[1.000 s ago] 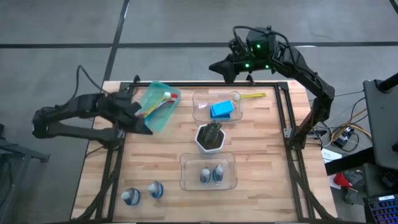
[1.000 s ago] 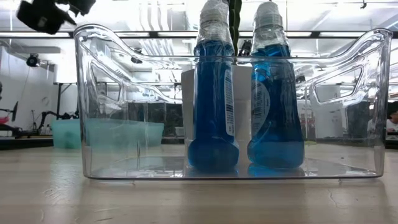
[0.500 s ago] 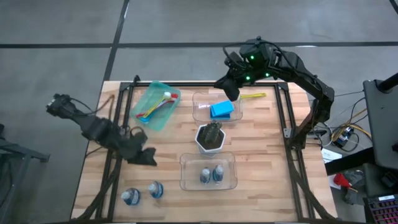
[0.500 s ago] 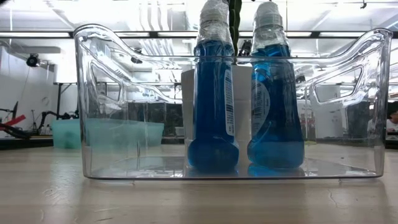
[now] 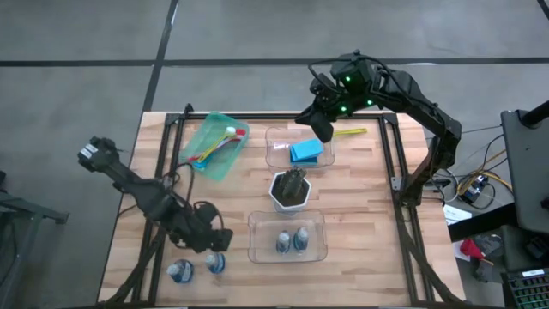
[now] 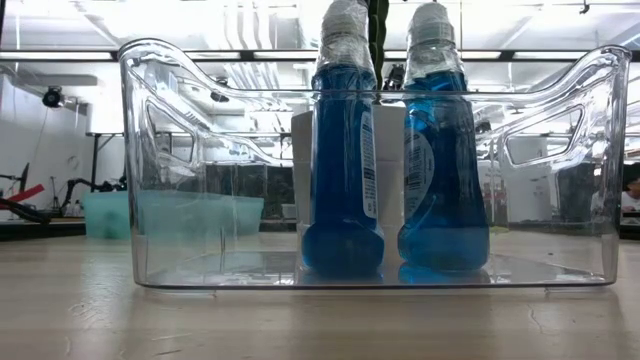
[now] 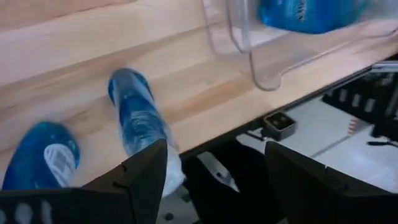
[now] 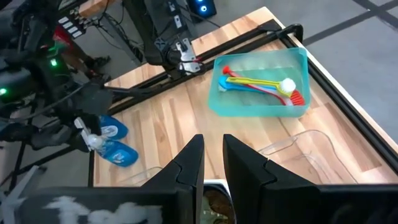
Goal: Pick & Place Kitchen Sink Supplies
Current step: Put the blue dishwashing liquid bottle into the bottom transparent bin
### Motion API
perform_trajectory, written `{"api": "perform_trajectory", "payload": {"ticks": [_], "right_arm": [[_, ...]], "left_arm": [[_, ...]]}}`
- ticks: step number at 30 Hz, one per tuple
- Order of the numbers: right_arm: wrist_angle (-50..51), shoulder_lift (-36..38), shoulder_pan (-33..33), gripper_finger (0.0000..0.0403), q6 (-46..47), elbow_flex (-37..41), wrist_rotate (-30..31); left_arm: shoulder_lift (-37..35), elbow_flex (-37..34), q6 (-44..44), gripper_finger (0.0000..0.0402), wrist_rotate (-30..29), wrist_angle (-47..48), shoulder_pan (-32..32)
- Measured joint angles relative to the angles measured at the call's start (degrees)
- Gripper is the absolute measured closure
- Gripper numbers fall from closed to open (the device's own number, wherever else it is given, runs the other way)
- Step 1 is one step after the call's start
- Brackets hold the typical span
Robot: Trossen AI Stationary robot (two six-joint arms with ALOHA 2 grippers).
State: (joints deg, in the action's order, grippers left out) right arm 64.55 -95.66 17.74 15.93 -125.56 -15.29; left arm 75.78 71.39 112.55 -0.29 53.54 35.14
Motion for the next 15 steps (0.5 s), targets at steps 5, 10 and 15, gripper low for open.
{"api": "perform_trajectory", "payload": {"ticks": [5,10,15], "right_arm": [[0.00,0.00,0.00,0.0346,-0.47,0.00,-0.22],[0.00,0.00,0.00,0.0346,-0.78,0.00,-0.20],[0.04,0.00,0.00,0.0346,-1.12,0.00,-0.21]], "left_arm": [[3.13,3.04,0.07,0.0140,0.45,5.68,-0.05],[5.36,5.63,1.43,0.0140,0.97,7.17,1.15],[8.07,7.92,2.10,0.0140,2.50,9.49,3.31]]}}
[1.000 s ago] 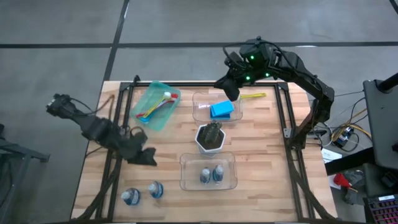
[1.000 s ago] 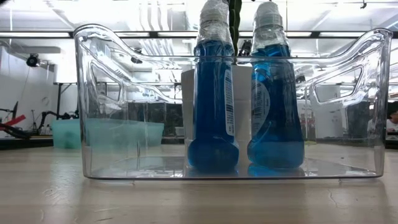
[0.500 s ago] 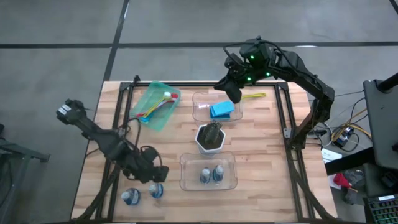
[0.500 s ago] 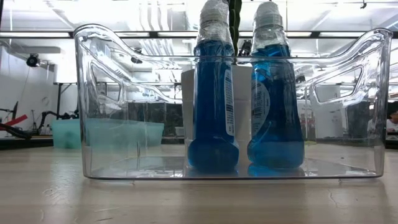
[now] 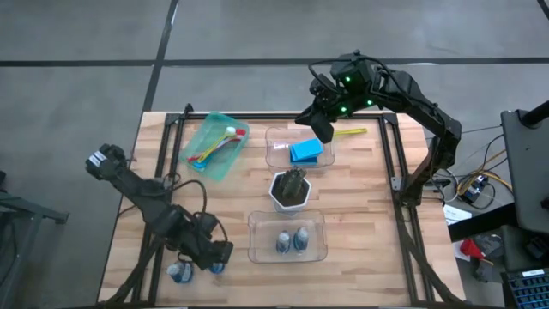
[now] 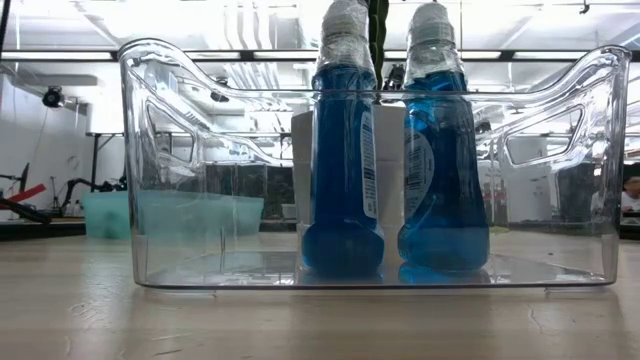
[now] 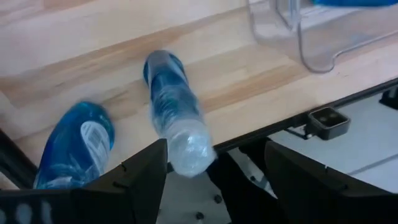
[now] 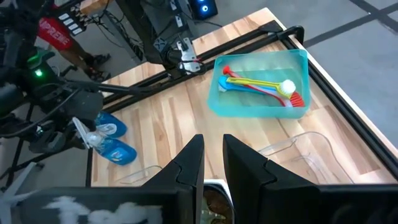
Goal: Pick & Place Kitchen Sink Supplies
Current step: Put the blue dishwashing liquid bottle into the bottom transparent bin
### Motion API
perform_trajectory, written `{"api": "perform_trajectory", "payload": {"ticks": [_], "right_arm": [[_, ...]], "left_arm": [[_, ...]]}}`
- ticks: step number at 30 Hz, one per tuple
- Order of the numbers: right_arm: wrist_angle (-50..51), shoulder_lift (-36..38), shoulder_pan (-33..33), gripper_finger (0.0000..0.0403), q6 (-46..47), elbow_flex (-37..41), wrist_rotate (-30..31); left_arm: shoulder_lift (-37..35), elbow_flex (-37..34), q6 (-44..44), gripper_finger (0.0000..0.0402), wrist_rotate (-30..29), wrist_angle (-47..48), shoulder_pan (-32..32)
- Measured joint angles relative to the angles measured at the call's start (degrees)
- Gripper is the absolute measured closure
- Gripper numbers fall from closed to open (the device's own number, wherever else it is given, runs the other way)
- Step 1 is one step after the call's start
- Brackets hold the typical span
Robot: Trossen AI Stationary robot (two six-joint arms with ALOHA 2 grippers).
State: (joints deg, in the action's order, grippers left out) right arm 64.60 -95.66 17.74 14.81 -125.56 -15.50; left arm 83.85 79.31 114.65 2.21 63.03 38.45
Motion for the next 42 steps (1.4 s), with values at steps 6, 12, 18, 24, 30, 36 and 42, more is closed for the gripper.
{"api": "perform_trajectory", "payload": {"ticks": [6,12,18,24,30,36,42], "right_arm": [[0.20,0.00,0.00,0.0346,-1.55,0.00,0.00],[0.20,0.00,0.00,0.0346,-1.95,0.00,0.02],[0.22,0.00,0.00,0.0346,-1.96,0.00,0.02],[0.23,0.00,0.00,0.0346,-1.90,0.00,0.02],[0.37,0.00,0.00,0.0346,-1.77,0.00,0.02],[0.37,0.00,0.00,0.0346,-1.80,0.00,0.02],[0.35,0.00,0.00,0.0346,-1.93,0.00,0.04]], "left_arm": [[1.86,0.63,1.83,0.0140,-0.02,-0.03,1.53],[2.88,0.59,2.75,0.0140,0.00,-0.04,2.42],[2.96,0.59,2.90,0.0140,0.36,1.07,2.39],[3.17,0.10,2.73,0.0140,0.83,4.48,2.39],[3.11,0.22,2.86,0.0141,0.67,1.54,2.38],[3.22,0.15,2.86,0.0142,2.19,2.40,2.98],[3.68,0.13,1.90,0.0142,2.20,2.23,3.02]]}}
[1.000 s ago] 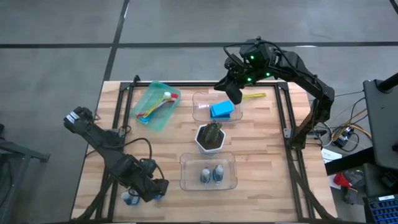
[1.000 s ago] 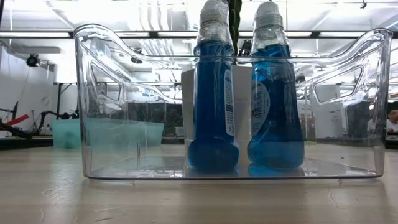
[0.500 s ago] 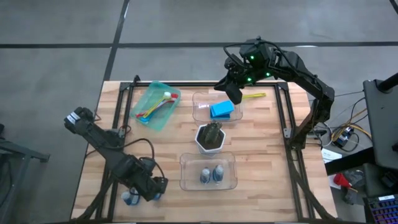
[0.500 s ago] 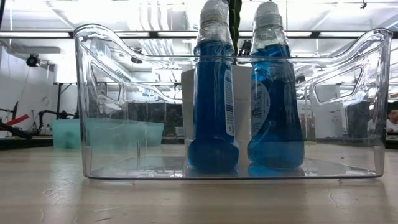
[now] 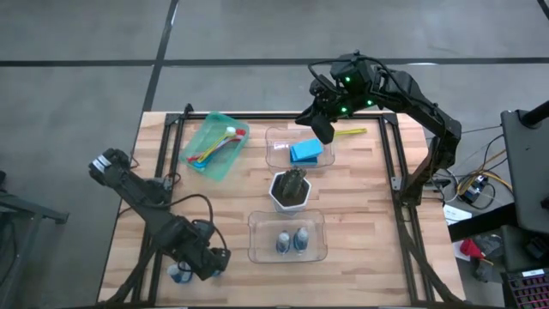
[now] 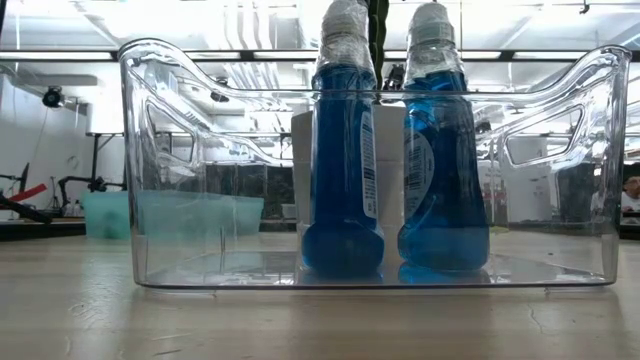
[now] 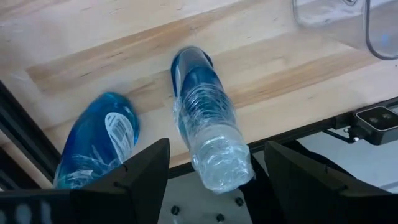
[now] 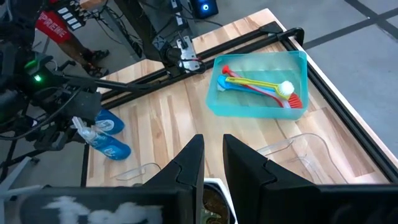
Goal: Pick & Place Kitchen Sink Supplies
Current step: Put the blue dishwashing liquid bottle into the bottom transparent bin
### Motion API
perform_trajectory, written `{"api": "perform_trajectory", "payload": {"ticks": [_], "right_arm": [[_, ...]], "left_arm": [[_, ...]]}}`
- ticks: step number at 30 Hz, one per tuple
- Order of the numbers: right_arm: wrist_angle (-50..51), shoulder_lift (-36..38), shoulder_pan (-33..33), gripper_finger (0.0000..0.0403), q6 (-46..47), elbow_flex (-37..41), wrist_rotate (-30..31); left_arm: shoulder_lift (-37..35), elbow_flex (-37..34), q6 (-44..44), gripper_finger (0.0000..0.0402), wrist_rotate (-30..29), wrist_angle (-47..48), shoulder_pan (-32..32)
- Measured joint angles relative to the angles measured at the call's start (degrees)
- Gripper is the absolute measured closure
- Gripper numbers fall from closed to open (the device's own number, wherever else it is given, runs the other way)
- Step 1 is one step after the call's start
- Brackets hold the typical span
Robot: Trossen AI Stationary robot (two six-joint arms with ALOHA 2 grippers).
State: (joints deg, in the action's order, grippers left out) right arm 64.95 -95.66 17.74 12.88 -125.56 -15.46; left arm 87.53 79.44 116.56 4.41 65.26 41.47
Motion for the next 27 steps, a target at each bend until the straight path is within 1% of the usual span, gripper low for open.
{"api": "perform_trajectory", "payload": {"ticks": [5,7,10,17,21,27], "right_arm": [[-0.05,0.00,0.00,0.0346,0.00,0.00,0.00],[-0.07,0.00,0.00,0.0346,0.00,0.00,0.00],[-0.09,0.00,0.00,0.0346,0.00,0.00,0.00],[-0.11,0.00,0.00,0.0346,0.16,0.00,0.00],[-0.11,0.00,0.00,0.0346,0.16,0.00,0.02],[-0.11,0.00,0.00,0.0346,0.00,0.00,0.00]], "left_arm": [[1.58,0.00,-0.60,0.0142,0.28,-1.79,0.00],[2.33,-0.02,-1.52,0.0142,1.28,-2.51,0.00],[2.56,0.00,-2.92,0.0142,2.94,-2.47,0.00],[2.42,0.00,-2.03,0.0147,3.23,-0.81,0.00],[2.45,0.00,-1.46,0.0171,2.95,-0.57,0.00],[2.45,0.00,-0.55,0.0225,2.11,-0.81,0.00]]}}
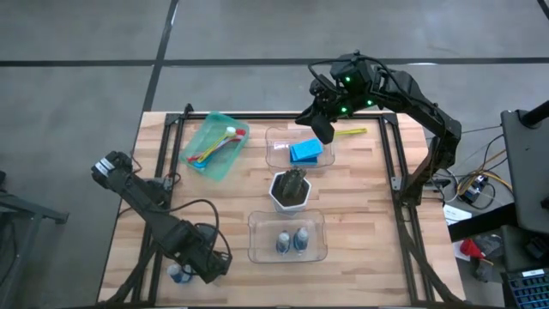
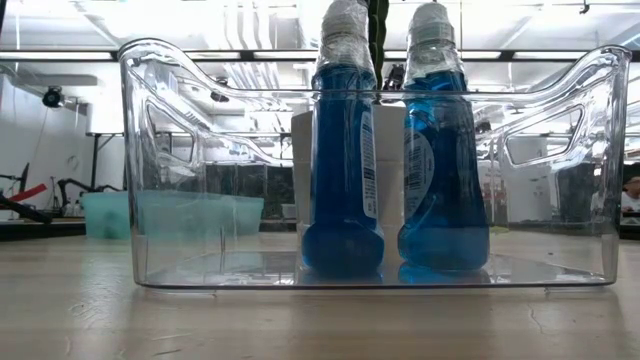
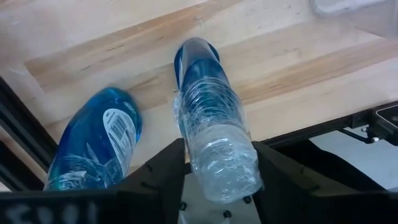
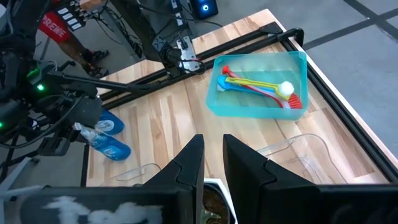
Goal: Pick & Place Kitchen Sink Supplies
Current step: Put the blue dishwashing liquid bottle into the bottom transparent bin
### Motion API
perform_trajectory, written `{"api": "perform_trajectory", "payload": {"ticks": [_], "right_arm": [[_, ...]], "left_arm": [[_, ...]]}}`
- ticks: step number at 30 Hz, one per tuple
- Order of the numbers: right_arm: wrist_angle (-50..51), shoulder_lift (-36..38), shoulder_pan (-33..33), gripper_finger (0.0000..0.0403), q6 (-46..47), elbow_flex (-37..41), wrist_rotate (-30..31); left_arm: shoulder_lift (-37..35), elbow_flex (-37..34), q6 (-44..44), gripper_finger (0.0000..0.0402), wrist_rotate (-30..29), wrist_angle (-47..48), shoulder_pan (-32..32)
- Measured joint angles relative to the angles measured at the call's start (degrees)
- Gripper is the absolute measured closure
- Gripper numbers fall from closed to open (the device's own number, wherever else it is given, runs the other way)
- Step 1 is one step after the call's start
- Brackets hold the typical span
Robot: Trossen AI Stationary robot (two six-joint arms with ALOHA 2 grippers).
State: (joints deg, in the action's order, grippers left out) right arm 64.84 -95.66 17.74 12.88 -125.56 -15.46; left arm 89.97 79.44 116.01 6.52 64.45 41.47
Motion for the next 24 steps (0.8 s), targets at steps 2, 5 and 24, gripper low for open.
{"api": "perform_trajectory", "payload": {"ticks": [2,5,24], "right_arm": [[0.00,0.00,0.00,0.0346,-0.02,0.00,0.02],[0.02,0.00,0.00,0.0346,-0.04,0.00,0.01],[1.61,0.00,0.29,0.0346,-0.03,-0.03,0.04]], "left_arm": [[0.00,0.00,0.27,0.0244,-0.03,-0.18,-0.02],[0.00,0.00,0.44,0.0269,0.02,-0.14,-0.02],[-3.14,4.34,-1.90,0.0277,-3.04,3.03,-3.95]]}}
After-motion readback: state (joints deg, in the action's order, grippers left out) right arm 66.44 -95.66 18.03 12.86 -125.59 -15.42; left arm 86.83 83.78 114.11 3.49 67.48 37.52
